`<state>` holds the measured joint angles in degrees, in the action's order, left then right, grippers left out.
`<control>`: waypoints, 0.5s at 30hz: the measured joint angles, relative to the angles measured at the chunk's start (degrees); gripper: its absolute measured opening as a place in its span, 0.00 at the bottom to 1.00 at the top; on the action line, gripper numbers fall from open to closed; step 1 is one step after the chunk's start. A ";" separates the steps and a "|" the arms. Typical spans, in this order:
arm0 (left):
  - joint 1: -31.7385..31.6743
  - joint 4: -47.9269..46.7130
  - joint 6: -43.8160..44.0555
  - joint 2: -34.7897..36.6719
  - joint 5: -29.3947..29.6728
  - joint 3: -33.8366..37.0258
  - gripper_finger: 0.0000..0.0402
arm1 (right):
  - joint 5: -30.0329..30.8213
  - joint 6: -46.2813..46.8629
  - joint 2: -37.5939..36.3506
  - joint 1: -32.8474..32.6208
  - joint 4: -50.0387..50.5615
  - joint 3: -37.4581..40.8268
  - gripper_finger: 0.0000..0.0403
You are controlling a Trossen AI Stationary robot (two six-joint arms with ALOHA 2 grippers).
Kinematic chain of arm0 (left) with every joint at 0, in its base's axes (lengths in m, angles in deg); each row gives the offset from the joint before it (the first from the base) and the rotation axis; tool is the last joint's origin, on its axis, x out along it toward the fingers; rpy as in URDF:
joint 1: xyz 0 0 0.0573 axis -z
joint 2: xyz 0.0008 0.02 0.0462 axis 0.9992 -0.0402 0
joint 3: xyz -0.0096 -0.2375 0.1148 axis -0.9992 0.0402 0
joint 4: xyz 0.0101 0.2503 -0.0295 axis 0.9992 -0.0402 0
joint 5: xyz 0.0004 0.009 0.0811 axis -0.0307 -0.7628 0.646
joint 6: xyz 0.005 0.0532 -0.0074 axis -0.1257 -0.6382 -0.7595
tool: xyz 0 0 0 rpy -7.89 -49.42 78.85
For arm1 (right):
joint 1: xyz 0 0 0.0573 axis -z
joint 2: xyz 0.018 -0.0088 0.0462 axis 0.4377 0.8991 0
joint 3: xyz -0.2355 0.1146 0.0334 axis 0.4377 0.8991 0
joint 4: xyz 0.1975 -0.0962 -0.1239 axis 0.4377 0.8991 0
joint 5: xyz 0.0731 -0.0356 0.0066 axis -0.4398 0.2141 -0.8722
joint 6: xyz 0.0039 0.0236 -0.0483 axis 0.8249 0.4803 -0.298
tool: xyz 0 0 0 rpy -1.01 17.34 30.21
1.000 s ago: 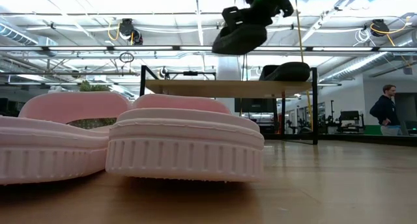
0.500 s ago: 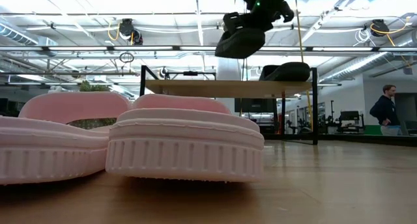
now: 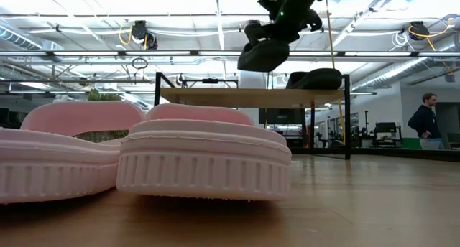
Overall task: Pick and place slides into the shelf
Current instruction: Put the black slipper on the shelf
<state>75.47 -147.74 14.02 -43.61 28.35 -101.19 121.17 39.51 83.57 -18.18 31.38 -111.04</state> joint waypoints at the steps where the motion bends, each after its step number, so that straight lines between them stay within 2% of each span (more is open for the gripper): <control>1: 0.00 -0.03 -0.01 0.00 0.00 0.02 0.06 | 0.02 0.51 0.02 0.17 1.18 0.00 0.00; 6: 0.00 -0.03 -0.57 0.00 0.00 0.02 0.06 | -0.05 5.58 0.02 0.79 5.93 0.00 0.00; 15: 0.00 1.01 -1.31 0.00 0.00 0.02 0.06 | -0.05 8.20 0.02 1.53 7.84 0.00 0.00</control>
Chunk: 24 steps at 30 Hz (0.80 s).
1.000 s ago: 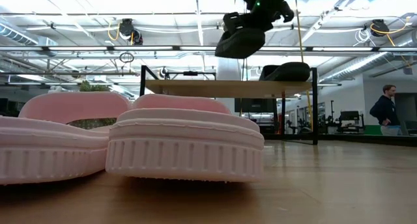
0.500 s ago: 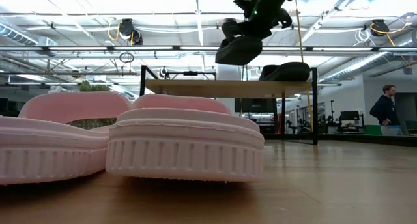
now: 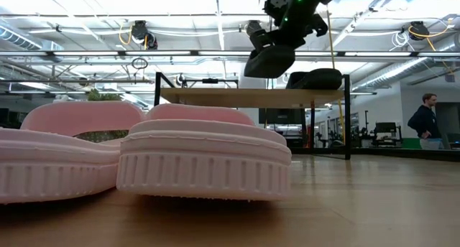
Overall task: Pick and place slides into the shelf
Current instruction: Put the black slipper on the shelf
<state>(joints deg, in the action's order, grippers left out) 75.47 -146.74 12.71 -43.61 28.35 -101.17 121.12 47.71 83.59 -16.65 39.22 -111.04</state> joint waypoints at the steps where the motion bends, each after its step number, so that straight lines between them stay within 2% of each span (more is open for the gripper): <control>1: 0.00 0.22 -0.07 0.00 0.00 0.00 0.06 | -0.05 0.56 0.00 0.01 0.64 0.00 0.00; 9: 0.00 0.25 0.20 0.00 0.00 0.00 0.06 | -1.68 6.08 0.02 0.79 5.55 0.02 0.00; 17: 0.00 0.25 0.26 0.00 0.00 0.00 0.06 | -3.14 6.97 0.15 0.78 6.21 0.02 0.00; 24: 0.00 0.27 0.44 0.00 -0.01 0.00 0.06 | -4.55 7.98 3.42 1.07 6.58 0.02 0.00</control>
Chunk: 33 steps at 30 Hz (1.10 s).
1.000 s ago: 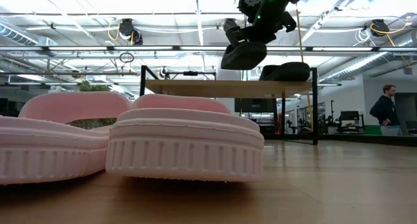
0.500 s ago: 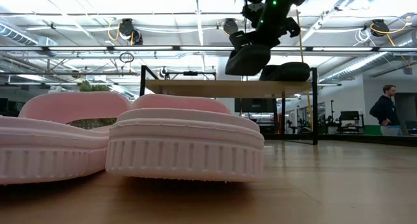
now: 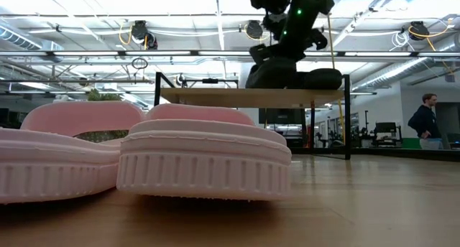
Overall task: Pick and place slides into the shelf
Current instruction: Put the black slipper on the shelf
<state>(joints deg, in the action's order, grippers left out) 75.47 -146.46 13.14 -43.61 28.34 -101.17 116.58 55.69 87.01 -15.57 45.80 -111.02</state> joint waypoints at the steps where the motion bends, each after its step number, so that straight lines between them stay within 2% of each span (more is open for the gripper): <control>1: 0.00 0.00 0.03 0.00 -0.02 0.00 0.06 | -0.01 0.10 0.52 0.03 0.23 0.00 0.00; 18: 0.00 0.00 -0.22 0.00 -0.05 0.02 0.06 | -1.33 -1.39 -0.36 1.63 -0.37 0.04 0.00; 29: -0.02 0.00 -0.26 0.00 -0.05 0.02 0.06 | -1.33 -1.20 -0.36 1.82 2.12 0.04 0.00; 33: 0.00 0.00 -0.08 0.00 -0.05 0.01 0.06 | -1.36 1.57 -0.36 1.80 4.76 0.03 0.00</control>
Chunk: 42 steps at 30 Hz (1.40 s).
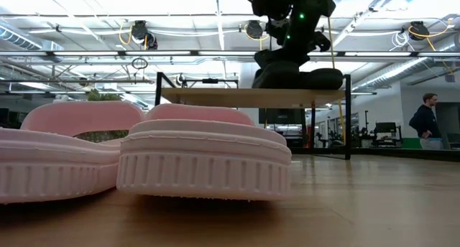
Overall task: Pick and place slides into the shelf
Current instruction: Put the black slipper on the shelf
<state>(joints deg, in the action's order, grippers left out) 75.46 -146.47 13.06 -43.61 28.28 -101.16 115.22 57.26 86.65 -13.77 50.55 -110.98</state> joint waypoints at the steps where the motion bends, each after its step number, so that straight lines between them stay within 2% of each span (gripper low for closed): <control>1: -0.02 -0.02 0.02 0.00 0.01 0.01 0.06 | 0.00 0.75 0.00 0.00 0.73 0.01 0.00; 10: 0.00 -0.01 0.08 0.00 0.02 0.00 0.06 | -0.82 3.02 -0.15 -0.35 -0.62 2.27 0.00; 21: -0.01 0.00 0.24 0.00 0.02 0.01 0.06 | -1.54 -0.77 -0.13 -0.36 -2.58 2.50 0.00; 42: -0.01 0.00 0.19 0.00 0.02 0.01 0.06 | -5.96 -3.24 -0.07 -0.66 -4.10 2.52 0.16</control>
<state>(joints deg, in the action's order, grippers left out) 75.45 -146.47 13.25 -43.61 28.31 -101.15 109.26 54.02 86.59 -14.43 46.45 -108.46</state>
